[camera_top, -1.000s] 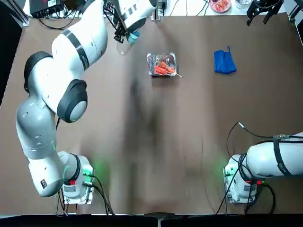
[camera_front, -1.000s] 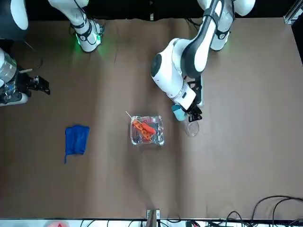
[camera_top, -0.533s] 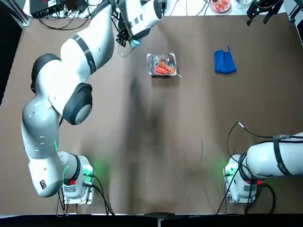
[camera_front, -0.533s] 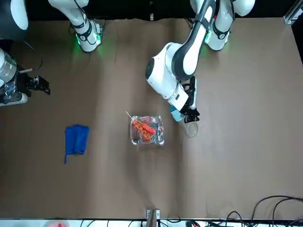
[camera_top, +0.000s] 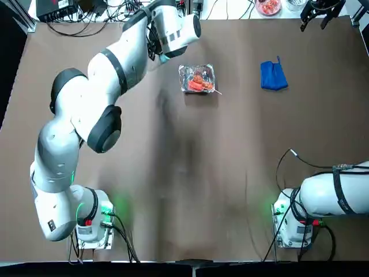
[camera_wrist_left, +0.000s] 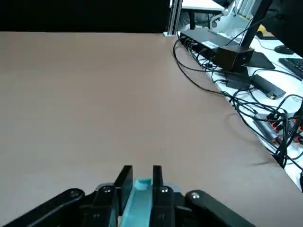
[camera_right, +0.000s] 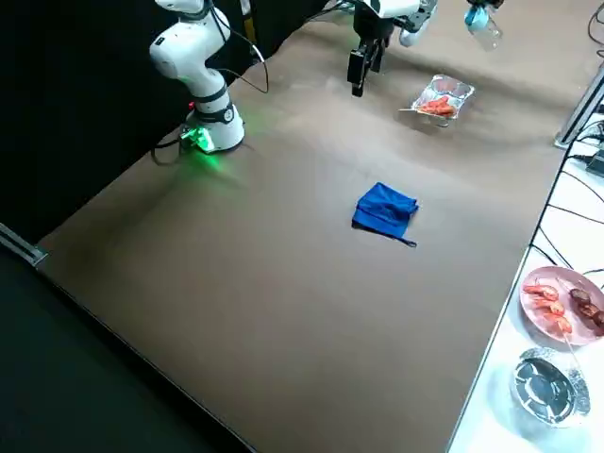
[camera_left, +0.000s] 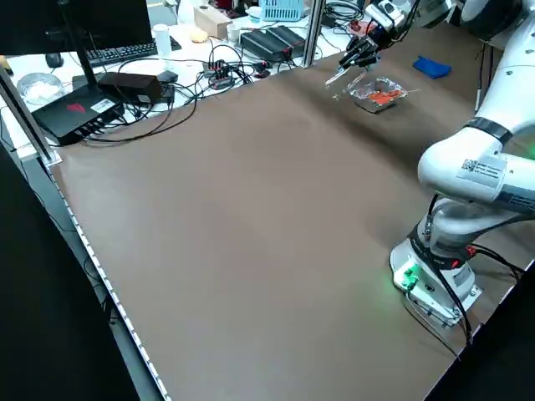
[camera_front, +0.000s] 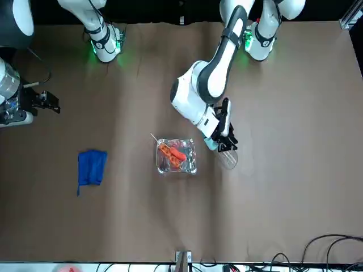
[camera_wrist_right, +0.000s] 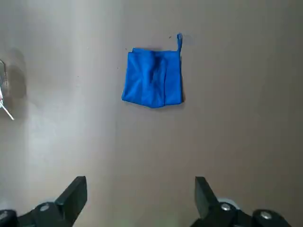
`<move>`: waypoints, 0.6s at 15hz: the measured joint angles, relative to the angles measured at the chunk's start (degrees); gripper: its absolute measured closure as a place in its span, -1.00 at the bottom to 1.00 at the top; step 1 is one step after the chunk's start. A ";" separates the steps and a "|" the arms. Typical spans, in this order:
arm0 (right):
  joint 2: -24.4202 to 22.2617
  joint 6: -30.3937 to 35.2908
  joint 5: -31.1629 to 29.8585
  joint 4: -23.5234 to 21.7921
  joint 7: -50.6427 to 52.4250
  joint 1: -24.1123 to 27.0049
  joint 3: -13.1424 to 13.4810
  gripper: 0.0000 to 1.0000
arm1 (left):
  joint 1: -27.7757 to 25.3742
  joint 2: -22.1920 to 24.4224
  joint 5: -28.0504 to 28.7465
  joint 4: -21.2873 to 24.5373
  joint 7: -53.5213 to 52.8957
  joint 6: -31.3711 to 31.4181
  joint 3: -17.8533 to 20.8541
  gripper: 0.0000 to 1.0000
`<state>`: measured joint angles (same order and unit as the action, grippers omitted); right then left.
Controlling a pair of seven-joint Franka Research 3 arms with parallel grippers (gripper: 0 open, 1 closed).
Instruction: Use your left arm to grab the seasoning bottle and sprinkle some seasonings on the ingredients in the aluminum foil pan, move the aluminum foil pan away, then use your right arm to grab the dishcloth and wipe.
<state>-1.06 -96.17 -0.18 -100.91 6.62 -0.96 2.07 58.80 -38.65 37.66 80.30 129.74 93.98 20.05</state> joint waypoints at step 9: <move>0.00 0.00 0.00 0.00 0.00 0.00 0.00 -1.00 | 3.64 -3.59 0.23 -0.31 0.00 -0.05 4.97 0.55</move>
<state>-1.06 -96.17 -0.18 -100.91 6.62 -0.96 2.07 62.44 -42.24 37.89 79.99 129.74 93.93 25.03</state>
